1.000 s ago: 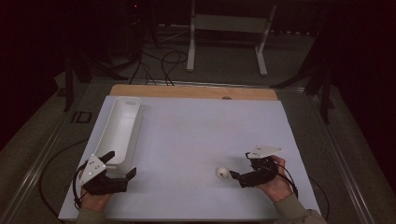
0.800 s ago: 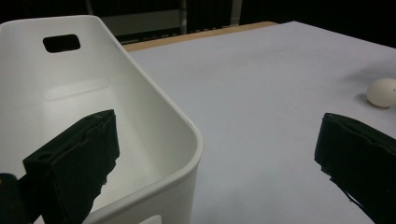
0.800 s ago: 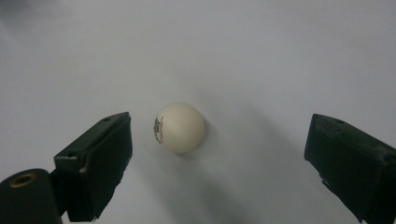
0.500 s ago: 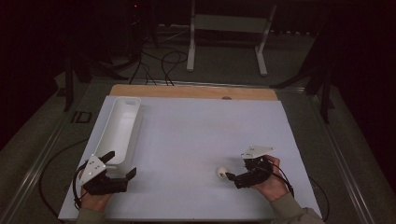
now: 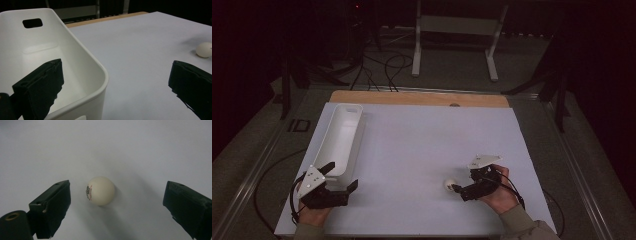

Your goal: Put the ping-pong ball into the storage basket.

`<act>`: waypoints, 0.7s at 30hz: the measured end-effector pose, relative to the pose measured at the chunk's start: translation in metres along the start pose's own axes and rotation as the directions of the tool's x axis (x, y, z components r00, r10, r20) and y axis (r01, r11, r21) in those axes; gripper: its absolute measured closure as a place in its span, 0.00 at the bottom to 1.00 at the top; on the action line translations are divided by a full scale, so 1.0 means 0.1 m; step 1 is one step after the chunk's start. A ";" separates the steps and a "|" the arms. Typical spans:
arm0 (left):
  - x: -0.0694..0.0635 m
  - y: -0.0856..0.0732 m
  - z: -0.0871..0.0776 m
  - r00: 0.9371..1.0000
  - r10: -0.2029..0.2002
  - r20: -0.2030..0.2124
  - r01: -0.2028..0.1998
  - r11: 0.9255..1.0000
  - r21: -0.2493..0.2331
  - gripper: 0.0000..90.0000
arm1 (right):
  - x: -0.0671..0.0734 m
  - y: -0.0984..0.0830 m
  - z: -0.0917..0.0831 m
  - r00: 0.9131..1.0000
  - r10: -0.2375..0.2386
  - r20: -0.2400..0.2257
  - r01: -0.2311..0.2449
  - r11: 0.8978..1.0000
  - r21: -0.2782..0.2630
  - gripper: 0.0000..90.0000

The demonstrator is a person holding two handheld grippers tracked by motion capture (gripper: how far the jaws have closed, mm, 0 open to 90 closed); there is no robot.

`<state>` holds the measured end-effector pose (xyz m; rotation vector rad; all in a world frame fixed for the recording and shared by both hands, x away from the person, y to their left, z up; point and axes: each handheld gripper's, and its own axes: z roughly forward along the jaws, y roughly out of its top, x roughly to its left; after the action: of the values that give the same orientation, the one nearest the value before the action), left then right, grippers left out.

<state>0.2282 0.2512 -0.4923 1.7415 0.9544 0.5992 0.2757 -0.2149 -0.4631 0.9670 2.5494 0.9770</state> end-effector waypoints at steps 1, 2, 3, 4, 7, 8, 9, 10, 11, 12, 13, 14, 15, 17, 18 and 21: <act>0.00 0.00 0.00 1.000 0.000 0.000 0.000 1.000 0.000 0.01 | 0.00 0.01 0.00 1.000 -0.008 0.005 0.008 1.000 0.002 0.08; 0.00 0.00 0.00 1.000 0.000 0.000 0.000 1.000 0.000 0.01 | 0.01 0.01 0.01 1.000 -0.013 0.007 0.013 1.000 0.010 0.08; 0.00 0.00 0.00 1.000 0.000 0.000 0.000 1.000 0.000 0.01 | 0.02 0.02 0.02 1.000 -0.018 0.010 0.018 1.000 0.014 0.08; 0.00 0.00 0.00 1.000 0.001 0.000 -0.001 1.000 0.001 0.01 | 0.02 0.02 0.02 1.000 -0.019 0.009 0.019 1.000 0.021 0.08; 0.00 0.00 0.00 1.000 0.001 0.001 -0.001 1.000 0.001 0.01 | 0.03 0.03 0.04 0.999 -0.036 0.011 0.035 0.999 0.027 0.08; 0.00 0.00 0.00 1.000 0.001 0.000 -0.001 1.000 0.001 0.01 | 0.04 0.04 0.05 0.999 -0.034 0.011 0.034 0.999 0.035 0.08; 0.00 0.00 0.00 1.000 0.001 0.000 -0.001 1.000 0.001 0.01 | 0.05 0.04 0.05 0.999 -0.037 0.011 0.037 0.999 0.035 0.08; 0.00 0.00 0.00 1.000 0.001 0.001 -0.001 1.000 0.001 0.01 | 0.05 0.04 0.06 0.999 -0.041 0.012 0.040 0.998 0.039 0.08; 0.00 0.00 0.00 1.000 -0.001 0.001 0.001 1.000 -0.001 0.01 | 0.06 0.04 0.06 0.999 -0.038 0.011 0.037 0.998 0.045 0.08; 0.00 0.00 0.00 1.000 0.000 0.001 0.000 1.000 0.000 0.01 | 0.05 0.05 0.07 0.999 -0.043 0.009 0.042 0.998 0.046 0.08; 0.00 0.00 0.00 1.000 0.001 0.001 -0.001 1.000 0.001 0.01 | 0.06 0.05 0.08 0.999 -0.044 0.010 0.043 0.998 0.049 0.08; 0.00 0.00 0.00 1.000 0.002 0.001 -0.002 1.000 0.001 0.01 | 0.06 0.05 0.09 0.999 -0.045 0.007 0.045 0.998 0.053 0.08; 0.00 0.00 0.00 1.000 0.001 0.001 -0.001 1.000 0.001 0.01 | 0.06 0.05 0.10 0.999 -0.051 0.006 0.051 0.997 0.056 0.08; 0.00 0.00 0.00 1.000 0.001 0.001 -0.001 1.000 0.001 0.01 | 0.08 0.06 0.11 0.999 -0.052 0.004 0.052 0.996 0.067 0.08; 0.00 0.00 0.00 1.000 0.002 0.001 -0.002 1.000 0.001 0.01 | 0.08 0.06 0.11 0.998 -0.056 0.004 0.055 0.996 0.067 0.08; 0.00 0.00 0.00 1.000 0.001 0.001 -0.001 1.000 0.001 0.01 | 0.10 0.08 0.13 0.998 -0.059 -0.001 0.059 0.995 0.079 0.08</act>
<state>0.2282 0.2513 -0.4923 1.7428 0.9532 0.5982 0.2775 -0.1979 -0.4674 0.9065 2.6171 0.8656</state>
